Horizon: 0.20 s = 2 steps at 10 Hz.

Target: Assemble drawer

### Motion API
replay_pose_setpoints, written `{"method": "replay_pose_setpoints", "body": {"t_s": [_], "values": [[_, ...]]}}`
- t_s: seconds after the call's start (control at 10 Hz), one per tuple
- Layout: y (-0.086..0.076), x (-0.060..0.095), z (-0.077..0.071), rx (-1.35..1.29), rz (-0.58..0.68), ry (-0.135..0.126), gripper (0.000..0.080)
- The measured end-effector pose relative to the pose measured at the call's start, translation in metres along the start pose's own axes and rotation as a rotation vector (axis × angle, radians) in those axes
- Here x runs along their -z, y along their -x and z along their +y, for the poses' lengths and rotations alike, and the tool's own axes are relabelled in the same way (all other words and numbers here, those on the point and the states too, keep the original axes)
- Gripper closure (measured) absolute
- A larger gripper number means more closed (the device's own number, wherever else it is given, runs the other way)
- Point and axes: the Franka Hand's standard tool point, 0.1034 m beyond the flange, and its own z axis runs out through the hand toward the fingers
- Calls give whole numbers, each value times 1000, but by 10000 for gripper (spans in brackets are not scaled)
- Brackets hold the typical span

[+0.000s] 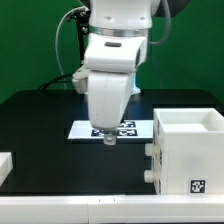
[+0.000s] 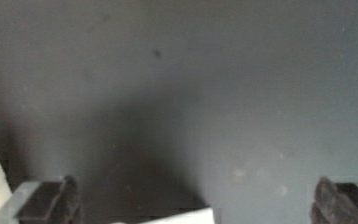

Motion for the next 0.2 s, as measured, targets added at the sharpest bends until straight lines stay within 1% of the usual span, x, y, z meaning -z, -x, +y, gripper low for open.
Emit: {"method": "replay_pose_setpoints", "body": {"t_s": [0.2], "values": [[-2, 0, 0, 4, 0, 0, 151]]}}
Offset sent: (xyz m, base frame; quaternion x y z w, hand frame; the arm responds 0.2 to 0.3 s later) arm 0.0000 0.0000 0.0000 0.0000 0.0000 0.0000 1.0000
